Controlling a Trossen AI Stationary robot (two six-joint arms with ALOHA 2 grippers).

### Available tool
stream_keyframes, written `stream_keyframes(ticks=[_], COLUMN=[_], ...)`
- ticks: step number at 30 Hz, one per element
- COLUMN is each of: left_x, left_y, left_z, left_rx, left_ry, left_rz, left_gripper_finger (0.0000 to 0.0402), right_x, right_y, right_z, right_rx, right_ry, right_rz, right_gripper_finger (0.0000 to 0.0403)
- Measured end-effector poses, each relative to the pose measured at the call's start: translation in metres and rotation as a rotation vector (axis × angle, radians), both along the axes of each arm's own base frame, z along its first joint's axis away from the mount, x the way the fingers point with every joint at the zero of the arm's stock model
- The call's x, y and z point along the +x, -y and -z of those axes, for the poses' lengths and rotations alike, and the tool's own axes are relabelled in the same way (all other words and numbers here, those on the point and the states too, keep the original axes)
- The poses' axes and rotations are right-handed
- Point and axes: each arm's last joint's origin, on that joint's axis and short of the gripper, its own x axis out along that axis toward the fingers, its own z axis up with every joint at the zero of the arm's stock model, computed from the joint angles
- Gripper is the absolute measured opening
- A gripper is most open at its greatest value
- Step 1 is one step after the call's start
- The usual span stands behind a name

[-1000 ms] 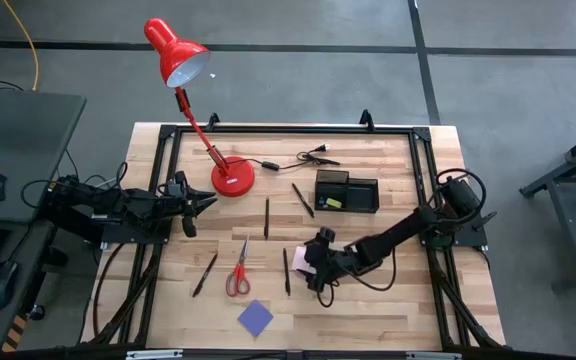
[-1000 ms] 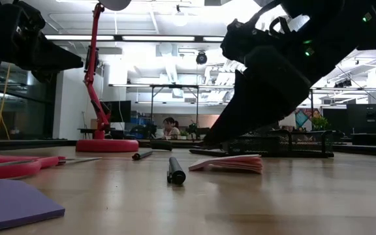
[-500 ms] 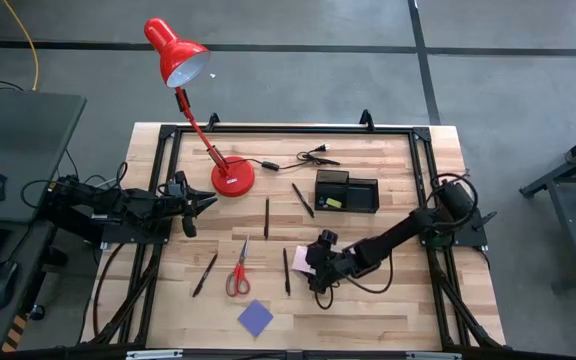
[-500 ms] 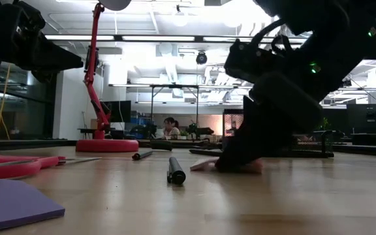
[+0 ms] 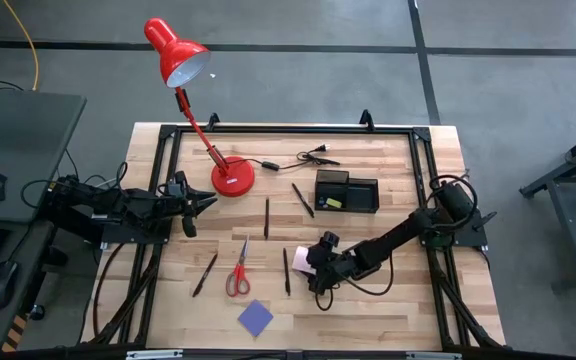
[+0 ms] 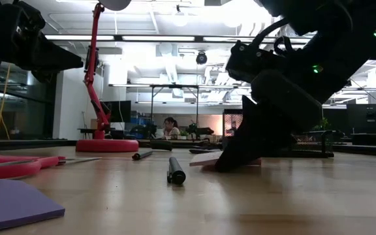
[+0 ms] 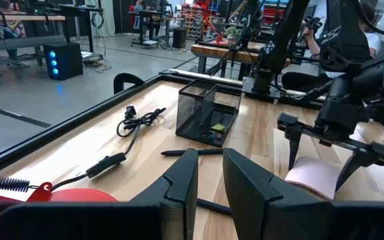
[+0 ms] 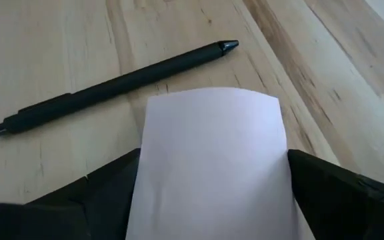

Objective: Pick and place office supplies into organizer
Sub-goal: Put the top pink sticky note into the desk organizer

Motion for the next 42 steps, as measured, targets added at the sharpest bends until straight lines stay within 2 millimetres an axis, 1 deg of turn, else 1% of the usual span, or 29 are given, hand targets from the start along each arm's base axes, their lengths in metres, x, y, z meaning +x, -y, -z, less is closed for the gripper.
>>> stream_keyframes(ticks=[5,12,24,30,42], left_x=[0.000,0.000,0.000,0.000,0.000], left_y=[0.000,0.000,0.000,0.000,0.000], left_z=[0.000,0.000,0.000,0.000,0.000], left_rx=[0.000,0.000,0.000,0.000,0.000], left_ry=[0.000,0.000,0.000,0.000,0.000], left_rz=[0.000,0.000,0.000,0.000,0.000], left_gripper_finger=[0.0062,0.0062,0.0063,0.0063,0.0062], right_x=[-0.001,-0.001,0.016,0.022,0.015], right_y=[-0.003,-0.005,-0.011,-0.012,-0.004], right_z=[0.000,-0.002,-0.023,-0.032,-0.026], right_rx=[0.013,-0.047,-0.075,-0.074,-0.020], right_ry=[0.012,0.033,0.141,0.203,0.192], right_rz=[0.019,0.030,0.096,0.180,0.373], right_gripper_finger=[0.0331,0.0330,0.0330,0.0330,0.0330])
